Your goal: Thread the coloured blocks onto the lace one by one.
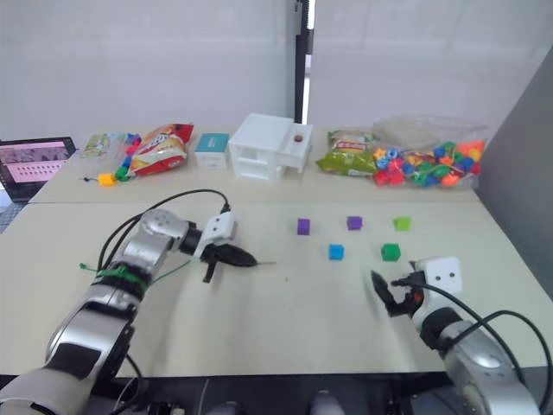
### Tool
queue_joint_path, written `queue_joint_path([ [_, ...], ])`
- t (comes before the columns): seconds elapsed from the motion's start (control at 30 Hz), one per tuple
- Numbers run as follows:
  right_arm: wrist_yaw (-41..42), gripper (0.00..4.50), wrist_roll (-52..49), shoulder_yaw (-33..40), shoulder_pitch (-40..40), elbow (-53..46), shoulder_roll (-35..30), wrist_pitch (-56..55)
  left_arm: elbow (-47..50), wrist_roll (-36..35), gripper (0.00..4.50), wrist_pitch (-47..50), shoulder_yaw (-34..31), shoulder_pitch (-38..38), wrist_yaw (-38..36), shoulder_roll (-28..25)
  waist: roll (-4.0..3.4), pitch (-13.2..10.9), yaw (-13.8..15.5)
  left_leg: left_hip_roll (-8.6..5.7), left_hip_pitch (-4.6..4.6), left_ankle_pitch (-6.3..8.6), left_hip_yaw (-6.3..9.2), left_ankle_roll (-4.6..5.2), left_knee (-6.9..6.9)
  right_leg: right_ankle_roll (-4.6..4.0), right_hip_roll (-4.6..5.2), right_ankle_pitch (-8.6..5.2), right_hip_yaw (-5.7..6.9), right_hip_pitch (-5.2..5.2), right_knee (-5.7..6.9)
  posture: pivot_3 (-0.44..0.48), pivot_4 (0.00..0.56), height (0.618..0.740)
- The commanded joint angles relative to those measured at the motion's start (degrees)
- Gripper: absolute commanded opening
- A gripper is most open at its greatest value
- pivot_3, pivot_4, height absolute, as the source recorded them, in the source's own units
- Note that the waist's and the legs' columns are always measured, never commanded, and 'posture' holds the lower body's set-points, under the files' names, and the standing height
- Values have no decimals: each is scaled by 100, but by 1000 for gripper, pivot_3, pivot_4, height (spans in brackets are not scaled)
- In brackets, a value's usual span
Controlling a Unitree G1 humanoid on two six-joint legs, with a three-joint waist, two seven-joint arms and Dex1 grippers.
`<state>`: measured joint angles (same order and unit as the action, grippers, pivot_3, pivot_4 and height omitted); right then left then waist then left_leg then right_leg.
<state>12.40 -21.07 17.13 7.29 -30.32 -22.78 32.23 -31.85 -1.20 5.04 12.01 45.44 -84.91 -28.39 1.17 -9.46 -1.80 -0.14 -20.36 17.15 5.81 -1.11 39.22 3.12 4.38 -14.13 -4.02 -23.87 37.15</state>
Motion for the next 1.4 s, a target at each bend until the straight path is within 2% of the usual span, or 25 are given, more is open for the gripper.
queue_joint_path([
  [0.03,-685,4500,559,-306,-465,387,444,-342,2066,-449,39,1139,-266,-746,79,-564,-1,1,-72,1,-8,-1,1,-2,-1,-1,-2,1,0,-11,3,0,150,740],
  [0.17,-963,4500,882,-442,-1095,1133,784,-663,3443,-503,39,1804,-320,-1526,401,-1126,-9,-1,-86,5,-7,-7,-4,-12,-22,-7,-2,1,-5,-27,8,0,150,740],
  [0.33,-964,4500,1041,-412,-1852,2334,803,-1116,4421,-739,39,2487,-531,-2019,814,-1508,-10,-2,-45,3,-7,-8,-7,-14,-25,-7,3,1,-3,-24,3,0,150,740],
  [0.63,-517,4500,969,-297,-2639,3963,600,-1869,5036,-1027,39,2858,-639,-2483,1334,-1820,-11,-2,-95,4,-6,-8,-8,-14,-36,-9,1,1,-5,-29,0,0,150,740],
  [0.9,-135,4500,879,-317,-2795,4317,514,-1968,5045,-1142,39,2713,-639,-2714,1616,-1914,-12,-2,-99,5,-5,-8,-10,-14,-36,-10,1,2,-5,-27,0,0,150,740],
  [1.0,-172,3690,865,-267,-2794,4355,523,-1913,5077,-1180,0,2663,-630,-2801,1675,-1927,-12,-2,-101,6,-3,-8,-10,-14,-37,-10,0,2,-6,-28,1,0,150,740],
  [1.23,-146,1268,695,-183,-2670,4021,619,-1809,5016,-1189,0,2552,-596,-2814,1760,-1926,-12,-2,-95,5,-4,-8,-11,-14,-36,-10,1,2,-6,-27,0,0,150,740],
  [1.4,-257,1218,649,-187,-2489,3497,736,-1584,4962,-1197,0,2511,-543,-2747,1784,-1925,-12,-2,-94,6,-5,-8,-11,-14,-37,-10,2,2,-6,-29,1,0,150,740],
])
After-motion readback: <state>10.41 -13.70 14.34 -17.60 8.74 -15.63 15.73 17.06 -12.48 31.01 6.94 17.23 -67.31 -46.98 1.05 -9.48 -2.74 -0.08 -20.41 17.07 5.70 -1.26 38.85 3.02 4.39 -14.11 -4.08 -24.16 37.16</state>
